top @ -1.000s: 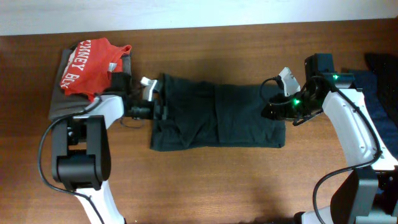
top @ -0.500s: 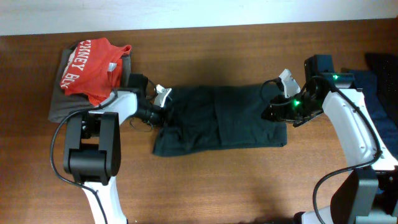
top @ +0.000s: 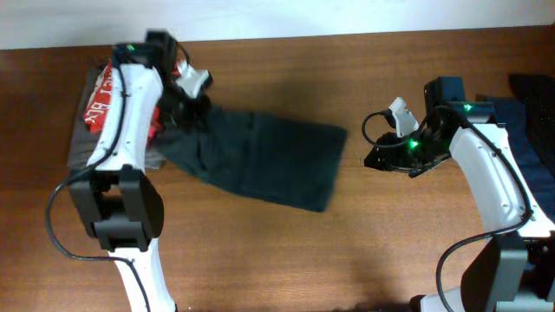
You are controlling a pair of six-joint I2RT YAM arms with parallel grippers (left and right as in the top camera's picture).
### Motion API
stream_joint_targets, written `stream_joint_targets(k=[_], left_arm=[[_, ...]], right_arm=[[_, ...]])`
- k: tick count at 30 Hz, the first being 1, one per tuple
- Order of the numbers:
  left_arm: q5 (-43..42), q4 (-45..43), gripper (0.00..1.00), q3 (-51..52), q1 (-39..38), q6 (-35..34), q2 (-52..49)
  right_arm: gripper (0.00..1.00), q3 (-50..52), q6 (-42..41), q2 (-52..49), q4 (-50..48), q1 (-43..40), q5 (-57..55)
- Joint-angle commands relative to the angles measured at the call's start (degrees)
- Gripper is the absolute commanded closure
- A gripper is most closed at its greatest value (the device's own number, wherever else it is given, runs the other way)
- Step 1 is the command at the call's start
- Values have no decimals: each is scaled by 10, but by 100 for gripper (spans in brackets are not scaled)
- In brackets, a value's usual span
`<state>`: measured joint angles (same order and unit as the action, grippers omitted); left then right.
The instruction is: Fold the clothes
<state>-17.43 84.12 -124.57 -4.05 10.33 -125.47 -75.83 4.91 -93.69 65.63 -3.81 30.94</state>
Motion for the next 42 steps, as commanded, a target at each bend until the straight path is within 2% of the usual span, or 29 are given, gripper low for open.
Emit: stream_joint_targets(k=[1,15,18,21,23,25,27,32,34,35,39,42], left_arm=[[23,18,99,-54,-28,12,4],[59,-20,99,-26,-226,0,-44],[59,-25,94,-26,-250,0,-67],[59,-31,75,-26,-270,1,-85],[59,-37,40,-29,-278,0,-85],[60,-30,27,-43,-279,0,-85],[86,-12,23,-77,-271,-9,-85],[104,40,23,-181,-231,-26,-85],[104,52,23,-215,-209,-41,-85],[104,56,29,-225,-196,-48,-85],[98,76,98,-216,-149,-87,-93],[46,89,99,-153,-121,-86,-103]], right_arm=[[65,-5,2,4,1,-1,-1],[65,-5,2,4,28,-1,-1],[65,-5,2,4,28,-1,-1],[65,-5,2,4,29,-1,-1],[65,-5,2,4,30,-1,-1],[65,-5,2,4,30,-1,-1],[65,-5,2,4,30,-1,-1],[64,-5,2,4,25,-1,-2],[64,-5,2,4,24,-1,-1],[64,-5,2,4,23,-1,-1],[64,-5,2,4,23,-1,-2],[64,-5,2,4,20,-1,-2]])
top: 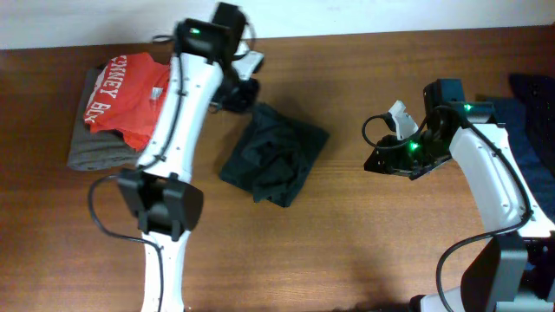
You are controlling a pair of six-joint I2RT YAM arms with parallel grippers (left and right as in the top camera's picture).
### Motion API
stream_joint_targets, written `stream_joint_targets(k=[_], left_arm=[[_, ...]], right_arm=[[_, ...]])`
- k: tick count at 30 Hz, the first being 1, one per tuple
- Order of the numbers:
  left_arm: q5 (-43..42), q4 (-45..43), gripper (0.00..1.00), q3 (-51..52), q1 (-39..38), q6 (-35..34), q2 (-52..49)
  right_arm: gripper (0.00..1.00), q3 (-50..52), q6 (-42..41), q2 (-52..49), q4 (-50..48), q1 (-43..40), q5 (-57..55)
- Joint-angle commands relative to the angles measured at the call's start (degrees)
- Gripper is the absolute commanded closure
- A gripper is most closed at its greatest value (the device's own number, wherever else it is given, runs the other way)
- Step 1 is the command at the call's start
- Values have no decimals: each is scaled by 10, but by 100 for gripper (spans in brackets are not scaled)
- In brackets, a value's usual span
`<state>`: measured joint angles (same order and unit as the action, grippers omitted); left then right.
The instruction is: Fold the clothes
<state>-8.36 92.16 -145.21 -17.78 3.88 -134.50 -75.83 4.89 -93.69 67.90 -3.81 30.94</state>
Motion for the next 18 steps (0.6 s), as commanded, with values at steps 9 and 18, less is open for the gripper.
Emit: stream_joint_targets(k=[9,18], left_arm=[[-163,-149,100,263,9,-6,-14],[-388,-314,99,243,-56,6,-8]], right_arm=[[64,-5,2,4,-8,-1,-1],[64,-5,2,4,-13,-1,-2]])
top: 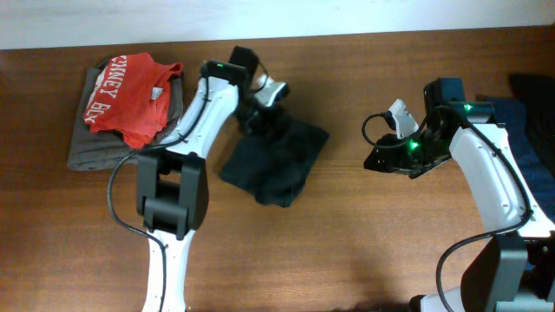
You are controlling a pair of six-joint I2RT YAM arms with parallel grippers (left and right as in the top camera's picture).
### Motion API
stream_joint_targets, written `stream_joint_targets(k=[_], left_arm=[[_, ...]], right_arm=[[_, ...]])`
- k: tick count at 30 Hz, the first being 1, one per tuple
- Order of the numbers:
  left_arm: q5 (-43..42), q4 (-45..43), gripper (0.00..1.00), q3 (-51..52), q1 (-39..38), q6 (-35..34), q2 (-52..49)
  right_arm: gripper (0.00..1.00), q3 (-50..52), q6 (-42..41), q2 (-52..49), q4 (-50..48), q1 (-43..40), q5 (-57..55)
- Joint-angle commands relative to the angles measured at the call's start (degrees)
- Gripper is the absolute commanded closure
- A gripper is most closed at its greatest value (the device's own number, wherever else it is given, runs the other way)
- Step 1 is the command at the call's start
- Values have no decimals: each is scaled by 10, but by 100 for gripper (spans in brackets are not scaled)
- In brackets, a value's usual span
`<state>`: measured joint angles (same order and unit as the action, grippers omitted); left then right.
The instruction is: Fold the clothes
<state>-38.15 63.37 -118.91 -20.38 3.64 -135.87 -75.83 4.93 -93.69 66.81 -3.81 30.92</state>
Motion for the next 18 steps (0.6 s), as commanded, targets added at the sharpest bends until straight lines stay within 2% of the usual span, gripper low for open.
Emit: stream_joint_targets(k=[1,7,11,13,18], left_arm=[[-91,-34,100,-20,-38,7,6],[-96,-35,99,-40,-52,7,9],[-65,0,84,-90,-21,7,24],[-19,25,82,-124,6,7,30],[35,98,81,-139,47,14,30]], right_arm=[[64,-5,2,4,-2,-1,-1],[64,-5,2,4,-2,-1,-1],[63,-5,2,4,-7,0,-1],[56,-5,2,4,-18,4,2],[50,-2,2,2,-94,41,30]])
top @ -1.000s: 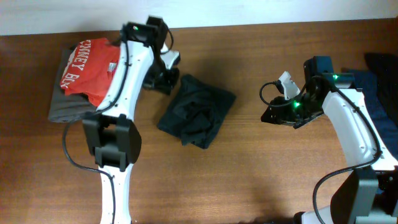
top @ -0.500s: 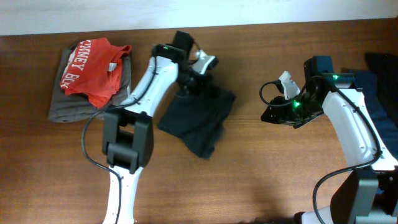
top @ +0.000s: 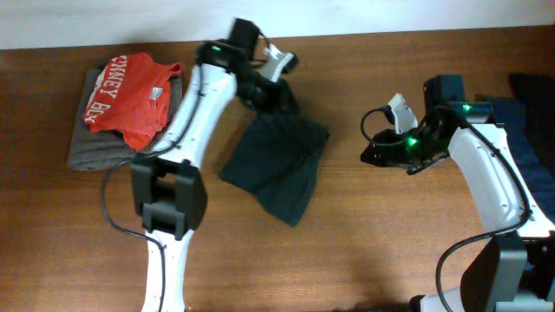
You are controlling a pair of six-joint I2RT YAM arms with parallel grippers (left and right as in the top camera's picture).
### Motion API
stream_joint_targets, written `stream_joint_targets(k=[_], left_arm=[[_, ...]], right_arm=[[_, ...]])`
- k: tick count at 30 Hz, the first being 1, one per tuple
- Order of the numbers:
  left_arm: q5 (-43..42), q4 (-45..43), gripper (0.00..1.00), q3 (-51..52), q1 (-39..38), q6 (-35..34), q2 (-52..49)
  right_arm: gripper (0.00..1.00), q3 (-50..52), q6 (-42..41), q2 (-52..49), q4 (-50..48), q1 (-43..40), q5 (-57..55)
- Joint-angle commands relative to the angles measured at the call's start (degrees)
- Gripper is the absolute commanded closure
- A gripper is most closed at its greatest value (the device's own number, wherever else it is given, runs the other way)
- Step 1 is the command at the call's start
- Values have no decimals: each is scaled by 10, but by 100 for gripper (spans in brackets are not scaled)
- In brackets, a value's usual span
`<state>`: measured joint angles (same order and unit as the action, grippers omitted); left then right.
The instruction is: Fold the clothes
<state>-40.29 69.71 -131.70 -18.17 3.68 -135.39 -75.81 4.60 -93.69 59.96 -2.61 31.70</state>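
Note:
A dark green garment (top: 276,165) lies crumpled in the middle of the table, its top corner drawn up toward the far edge. My left gripper (top: 279,97) sits at that top corner and looks shut on the cloth. My right gripper (top: 378,154) hovers to the right of the garment, apart from it. Its fingers are a dark mass, so their state is unclear. A red printed shirt (top: 126,95) lies folded on a grey folded garment (top: 91,152) at the far left.
Dark blue clothes (top: 531,104) are heaped at the right edge behind the right arm. The left arm stretches across from the front left over the table (top: 364,251), passing beside the folded pile.
My left gripper has moved back and slightly right with the garment's top corner. The dark garment is stretched longer, its front tip nearer me. The right gripper shifted only slightly.
First the dark garment lay spread from the left pile to the table's middle, with my left gripper at its left end. Then it was bunched in the middle, the gripper behind it. Later the gripper sat on its top edge, and now holds that edge farther back.

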Motion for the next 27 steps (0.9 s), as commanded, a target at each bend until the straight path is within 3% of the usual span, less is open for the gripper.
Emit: stream_joint_targets(k=[1,4,6,14,16,19,22,27], left_arm=[[72,51,78,-10,30,21,25],[135,94,63,-5,42,24,25],[177,123,53,-5,47,24,22],[187,141,44,4,49,37,22],[187,139,44,4,49,37,22],[187,135,42,4,48,37,21],[187,135,42,4,48,37,17],[187,135,41,4,48,37,12]], right_arm=[[48,-1,5,0,-49,43,19],[39,-1,5,-16,-118,91,-17],[36,-1,5,-44,-179,144,-122],[37,-1,5,-152,-242,226,-271],[46,-1,-19,-164,-249,229,-318],[69,-3,-70,-162,-256,219,-404],[85,-18,-77,-159,-257,193,-403],[89,-28,-76,-159,-257,150,-359]])
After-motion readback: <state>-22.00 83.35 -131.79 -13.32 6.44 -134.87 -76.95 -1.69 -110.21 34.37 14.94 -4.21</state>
